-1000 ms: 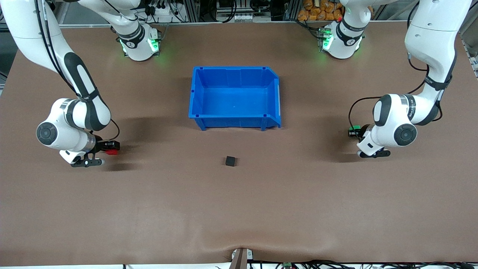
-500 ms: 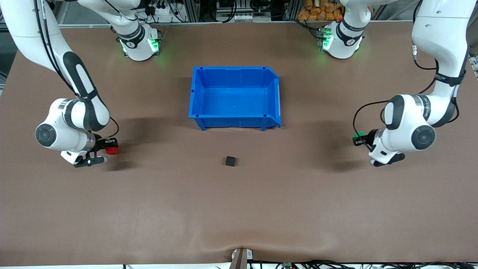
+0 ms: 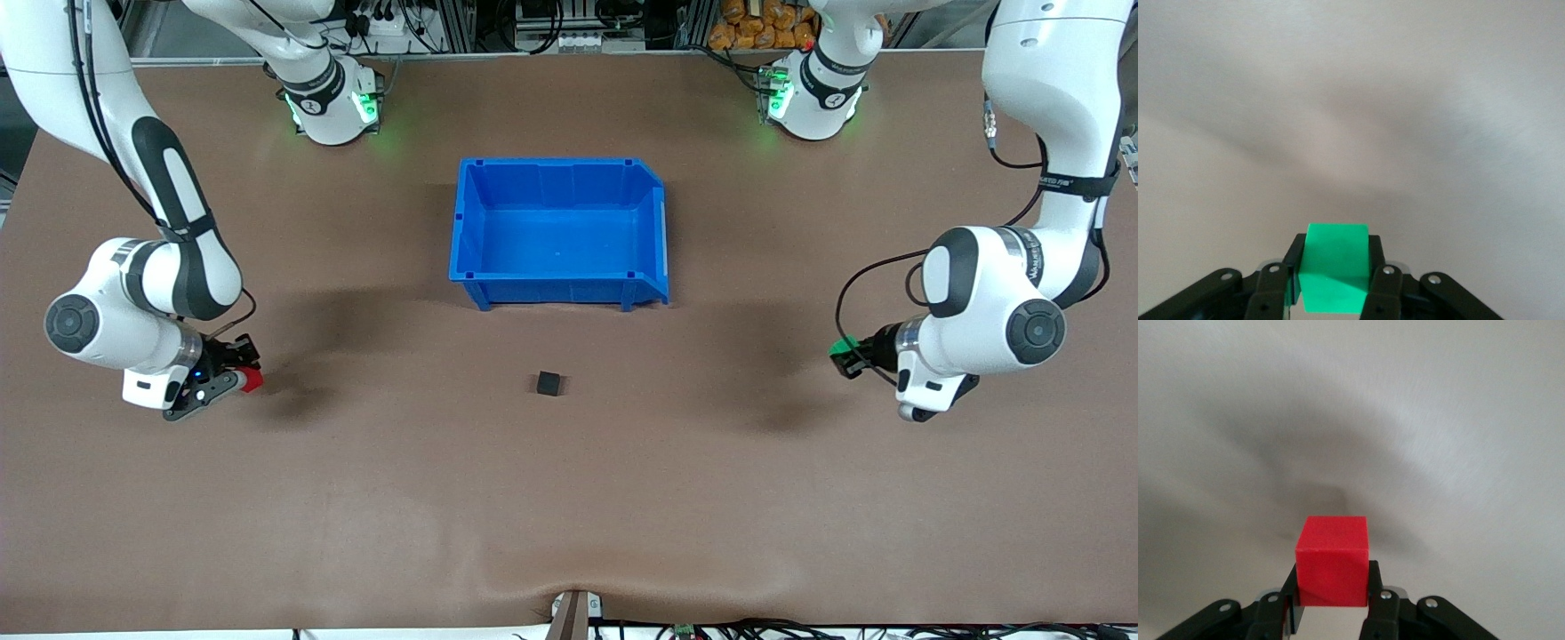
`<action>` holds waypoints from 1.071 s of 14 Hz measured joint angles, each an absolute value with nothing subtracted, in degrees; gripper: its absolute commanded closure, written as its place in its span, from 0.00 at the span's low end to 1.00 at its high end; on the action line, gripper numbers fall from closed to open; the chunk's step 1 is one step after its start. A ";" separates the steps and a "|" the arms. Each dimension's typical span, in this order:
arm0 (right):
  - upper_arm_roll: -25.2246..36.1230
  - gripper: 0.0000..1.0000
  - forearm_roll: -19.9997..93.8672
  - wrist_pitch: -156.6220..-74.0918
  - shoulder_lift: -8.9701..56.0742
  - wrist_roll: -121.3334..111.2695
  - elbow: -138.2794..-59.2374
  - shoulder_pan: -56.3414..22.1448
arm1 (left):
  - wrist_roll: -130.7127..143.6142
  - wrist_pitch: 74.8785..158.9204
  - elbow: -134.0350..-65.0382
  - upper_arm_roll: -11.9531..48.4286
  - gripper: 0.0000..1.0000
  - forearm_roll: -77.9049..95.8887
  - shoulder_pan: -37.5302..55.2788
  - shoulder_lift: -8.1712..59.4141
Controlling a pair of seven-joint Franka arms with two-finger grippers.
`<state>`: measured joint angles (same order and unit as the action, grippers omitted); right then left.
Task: Attach green and red cubes to black cube
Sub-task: 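Carry the red cube with the right gripper while the left gripper carries green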
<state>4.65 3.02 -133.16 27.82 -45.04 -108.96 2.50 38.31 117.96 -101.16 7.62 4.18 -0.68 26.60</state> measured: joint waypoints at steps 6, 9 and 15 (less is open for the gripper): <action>4.49 1.00 2.32 -123.74 27.20 -60.57 -98.76 2.27 | 56.77 117.91 -93.75 7.96 1.00 10.41 7.28 32.54; 4.28 1.00 0.11 -116.43 27.16 -62.66 -93.35 0.34 | 63.16 117.94 -90.25 8.01 1.00 11.61 9.49 35.56; 4.06 1.00 -0.19 -111.81 28.70 -63.05 -88.24 -8.37 | 72.58 121.45 -85.70 8.04 1.00 15.78 13.42 39.52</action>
